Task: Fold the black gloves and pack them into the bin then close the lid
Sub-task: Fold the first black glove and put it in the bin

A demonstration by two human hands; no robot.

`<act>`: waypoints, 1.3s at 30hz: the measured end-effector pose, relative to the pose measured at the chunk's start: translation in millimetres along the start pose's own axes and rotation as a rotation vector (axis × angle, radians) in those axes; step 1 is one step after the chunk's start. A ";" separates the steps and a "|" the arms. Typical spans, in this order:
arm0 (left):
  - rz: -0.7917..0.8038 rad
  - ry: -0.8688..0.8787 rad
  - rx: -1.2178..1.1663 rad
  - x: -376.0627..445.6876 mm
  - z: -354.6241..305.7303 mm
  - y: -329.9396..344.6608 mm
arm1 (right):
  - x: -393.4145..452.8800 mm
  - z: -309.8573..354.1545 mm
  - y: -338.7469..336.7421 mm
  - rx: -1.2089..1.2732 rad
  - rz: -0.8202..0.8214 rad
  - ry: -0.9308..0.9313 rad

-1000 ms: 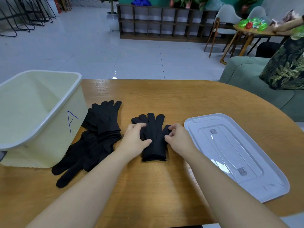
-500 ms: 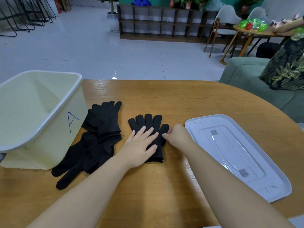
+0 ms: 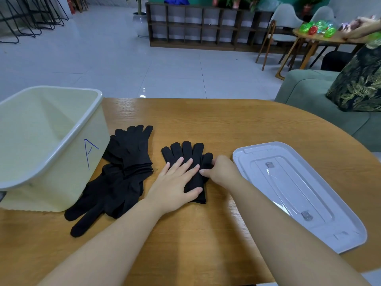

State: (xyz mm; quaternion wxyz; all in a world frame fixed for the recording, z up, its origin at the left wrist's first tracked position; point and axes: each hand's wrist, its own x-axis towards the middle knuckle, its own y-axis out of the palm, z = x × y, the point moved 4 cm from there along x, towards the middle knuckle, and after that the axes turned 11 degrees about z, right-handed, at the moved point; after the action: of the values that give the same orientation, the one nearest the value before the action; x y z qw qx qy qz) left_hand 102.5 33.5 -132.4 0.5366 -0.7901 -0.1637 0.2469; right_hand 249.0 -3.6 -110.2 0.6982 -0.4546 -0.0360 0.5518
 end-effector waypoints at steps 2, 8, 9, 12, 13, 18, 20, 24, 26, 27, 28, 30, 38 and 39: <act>-0.004 0.005 0.002 -0.5 -0.2 0.0 | -2.2 1.0 -4.1 -0.001 0.033 -0.011; -0.030 0.010 -0.014 -0.8 -1.6 -0.3 | -15.8 -1.4 2.3 0.045 -0.092 -0.215; -0.034 0.013 -0.021 -1.2 -2.1 -0.3 | -18.8 -2.8 3.5 0.100 -0.137 -0.244; -0.049 0.001 -0.032 -1.6 -2.2 -0.9 | -28.2 -1.8 10.0 0.264 -0.199 -0.346; -0.055 -0.006 -0.031 -2.3 -2.5 -1.2 | -31.8 -0.3 12.4 0.271 -0.199 -0.372; -0.110 -0.014 -0.253 -6.9 -1.1 -4.0 | -34.9 0.3 21.2 0.090 -0.162 -0.432; -0.161 0.018 -0.393 -10.2 0.7 -6.7 | -34.2 -1.3 22.4 0.038 -0.155 -0.436; -0.328 0.126 -0.296 -13.1 6.2 -11.5 | -35.0 -4.0 20.0 -0.058 -0.136 -0.457; -0.271 0.177 -0.150 -13.4 7.0 -9.0 | -36.9 -5.3 17.2 -0.111 -0.118 -0.473; -0.217 0.196 -0.100 -14.6 7.3 -8.3 | -37.9 -6.3 15.9 -0.137 -0.106 -0.483; -0.166 0.204 -0.066 -16.4 9.4 -8.4 | -38.2 -8.0 15.2 -0.165 -0.090 -0.491; -0.075 0.189 -0.007 -20.1 17.4 -8.6 | -38.0 -11.8 14.2 -0.220 -0.058 -0.497; 0.105 0.138 0.053 -21.8 22.2 -6.1 | -41.9 -18.3 18.7 -0.343 0.048 -0.576; 0.084 0.128 0.052 -21.9 21.5 -6.0 | -43.3 -17.8 19.2 -0.364 0.056 -0.575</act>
State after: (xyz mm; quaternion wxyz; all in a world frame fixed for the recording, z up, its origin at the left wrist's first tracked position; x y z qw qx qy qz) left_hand 72.3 40.8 -128.7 0.5557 -0.7962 -0.0893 0.2221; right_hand 227.8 -49.5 -114.0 0.5515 -0.3981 -0.3168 0.6611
